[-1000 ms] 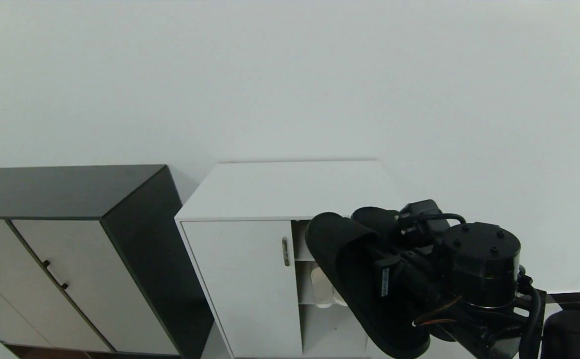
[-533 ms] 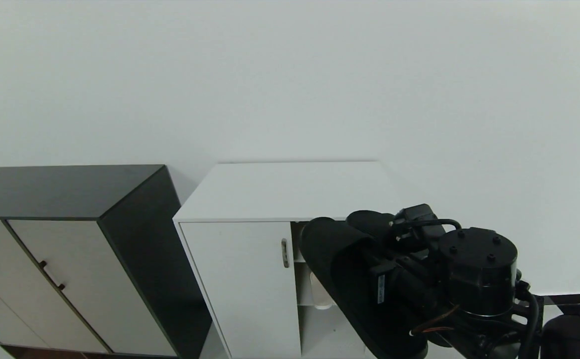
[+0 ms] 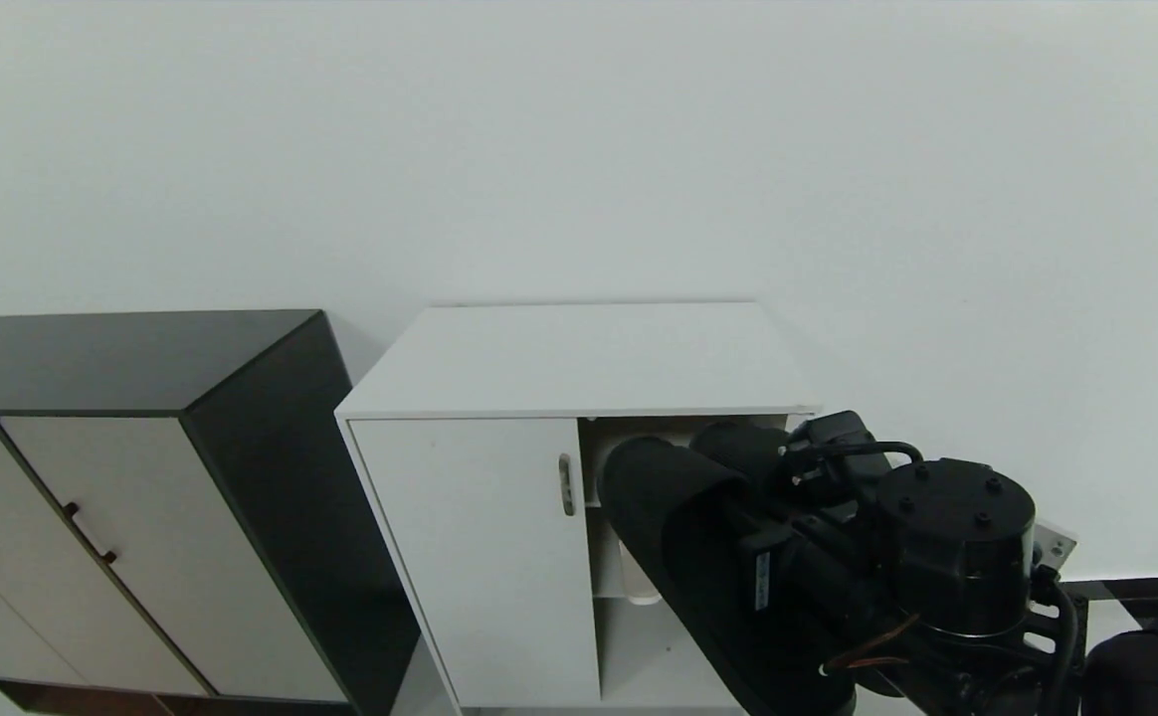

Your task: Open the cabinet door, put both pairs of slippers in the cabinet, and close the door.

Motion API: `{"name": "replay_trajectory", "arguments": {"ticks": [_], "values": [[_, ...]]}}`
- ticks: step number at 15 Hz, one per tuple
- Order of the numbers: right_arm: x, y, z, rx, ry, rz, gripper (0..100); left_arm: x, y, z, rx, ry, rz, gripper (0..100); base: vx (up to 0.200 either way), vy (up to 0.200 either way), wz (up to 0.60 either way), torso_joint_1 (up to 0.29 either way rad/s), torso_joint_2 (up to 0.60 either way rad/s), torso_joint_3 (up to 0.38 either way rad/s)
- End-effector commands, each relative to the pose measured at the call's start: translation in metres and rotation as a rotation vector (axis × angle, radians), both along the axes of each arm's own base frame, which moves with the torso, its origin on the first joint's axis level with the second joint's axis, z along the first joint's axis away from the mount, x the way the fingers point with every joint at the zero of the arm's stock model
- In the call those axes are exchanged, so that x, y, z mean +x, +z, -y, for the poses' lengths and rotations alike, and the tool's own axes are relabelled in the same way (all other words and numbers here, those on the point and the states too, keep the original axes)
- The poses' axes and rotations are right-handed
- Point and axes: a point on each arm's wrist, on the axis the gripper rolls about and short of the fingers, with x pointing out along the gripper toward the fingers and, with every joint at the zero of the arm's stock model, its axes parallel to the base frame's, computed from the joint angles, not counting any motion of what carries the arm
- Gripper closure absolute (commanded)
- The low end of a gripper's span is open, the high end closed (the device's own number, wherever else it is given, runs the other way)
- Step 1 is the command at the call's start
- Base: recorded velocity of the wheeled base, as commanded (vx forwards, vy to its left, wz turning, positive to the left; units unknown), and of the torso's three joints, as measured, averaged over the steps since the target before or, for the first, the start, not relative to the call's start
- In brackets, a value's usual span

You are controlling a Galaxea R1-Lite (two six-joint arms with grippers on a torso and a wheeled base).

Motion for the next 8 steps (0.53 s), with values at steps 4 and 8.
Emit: {"name": "replay_trajectory", "arguments": {"ticks": [4,8], "values": [[0.0001,-0.0017,-0.0006,-0.004,0.001,-0.004,100,0.0001,0.0001,0.0,0.0,0.001,-0.001,100,0.0,0.0,0.0,-0.228,0.55,0.325],[0.0001,-0.0017,-0.0007,-0.004,0.002,-0.004,100,0.0001,0.0001,0.0,0.0,0.001,-0.001,100,0.0,0.0,0.0,-0.209,0.53,0.322]]}}
